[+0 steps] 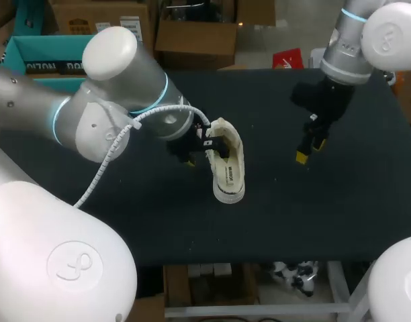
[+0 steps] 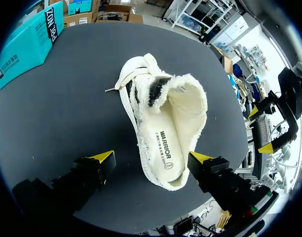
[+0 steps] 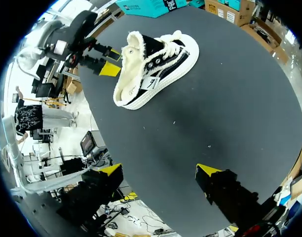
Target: Open the shoe tongue, take the insole out of the shoe, put the insole back into the shoe, and pack the shoe into the shoebox
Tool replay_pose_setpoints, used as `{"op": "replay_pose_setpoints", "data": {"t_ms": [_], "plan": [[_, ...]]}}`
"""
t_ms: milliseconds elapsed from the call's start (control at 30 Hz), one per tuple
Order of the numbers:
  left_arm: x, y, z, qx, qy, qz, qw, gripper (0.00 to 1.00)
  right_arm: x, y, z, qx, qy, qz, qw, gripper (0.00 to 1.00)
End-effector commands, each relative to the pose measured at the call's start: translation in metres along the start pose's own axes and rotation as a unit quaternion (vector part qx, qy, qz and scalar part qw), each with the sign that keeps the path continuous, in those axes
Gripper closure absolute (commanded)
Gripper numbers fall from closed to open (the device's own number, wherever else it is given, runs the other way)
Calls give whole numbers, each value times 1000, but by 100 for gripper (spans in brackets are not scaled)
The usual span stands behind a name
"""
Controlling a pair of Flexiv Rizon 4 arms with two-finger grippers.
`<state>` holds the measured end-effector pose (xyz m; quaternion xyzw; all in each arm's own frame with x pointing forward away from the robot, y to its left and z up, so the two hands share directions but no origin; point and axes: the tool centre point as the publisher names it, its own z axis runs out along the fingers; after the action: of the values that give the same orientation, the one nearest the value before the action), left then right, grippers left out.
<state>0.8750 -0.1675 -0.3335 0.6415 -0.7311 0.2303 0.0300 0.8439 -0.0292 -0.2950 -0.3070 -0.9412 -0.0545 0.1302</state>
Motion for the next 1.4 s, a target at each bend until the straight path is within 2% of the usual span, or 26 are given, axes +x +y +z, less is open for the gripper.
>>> {"op": "replay_pose_setpoints", "data": {"t_ms": [33, 133, 200, 233, 367, 567, 733, 900, 1100, 1133, 1200, 1233, 1267, 1400], "plan": [[2, -15, 17, -9, -96, -13, 995, 8, -3, -5, 5, 51, -46, -105, 992, 0], [3, -18, 23, -14, -97, -18, 995, 22, -2, -9, 10, 51, -65, -130, 988, 0], [4, -19, 25, -16, -99, -21, 995, 25, -4, -16, 13, 45, -80, -151, 984, 0], [5, -20, 27, -15, -107, -24, 994, 30, -6, -20, 14, 38, -84, -158, 983, 0], [9, -23, 30, -14, -115, -26, 993, 40, -11, -32, 18, 28, -103, -179, 978, 0], [16, -25, 34, -14, -129, -27, 991, 50, -15, -42, 22, 19, -123, -198, 972, 0], [17, -27, 36, -17, -136, -29, 990, 56, -20, -47, 24, 15, -126, -207, 970, 0], [13, -26, 33, -16, -142, -34, 989, 53, -21, -45, 23, 18, -127, -210, 969, 0], [5, -29, 34, -11, -150, -50, 987, 53, -26, -44, 23, 19, -133, -219, 966, 0], [4, -30, 34, -11, -149, -52, 987, 56, -26, -44, 23, 21, -133, -218, 967, 0], [2, -30, 35, -10, -150, -54, 987, 68, -27, -44, 22, 24, -132, -218, 967, 0], [2, -30, 36, -10, -148, -58, 987, 81, -27, -44, 22, 26, -133, -220, 966, 0], [1, -31, 36, -9, -147, -60, 987, 100, -27, -43, 22, 25, -137, -224, 965, 0], [-2, -32, 37, -6, -143, -67, 987, 100, -27, -45, 23, 22, -144, -237, 960, 0]]}}
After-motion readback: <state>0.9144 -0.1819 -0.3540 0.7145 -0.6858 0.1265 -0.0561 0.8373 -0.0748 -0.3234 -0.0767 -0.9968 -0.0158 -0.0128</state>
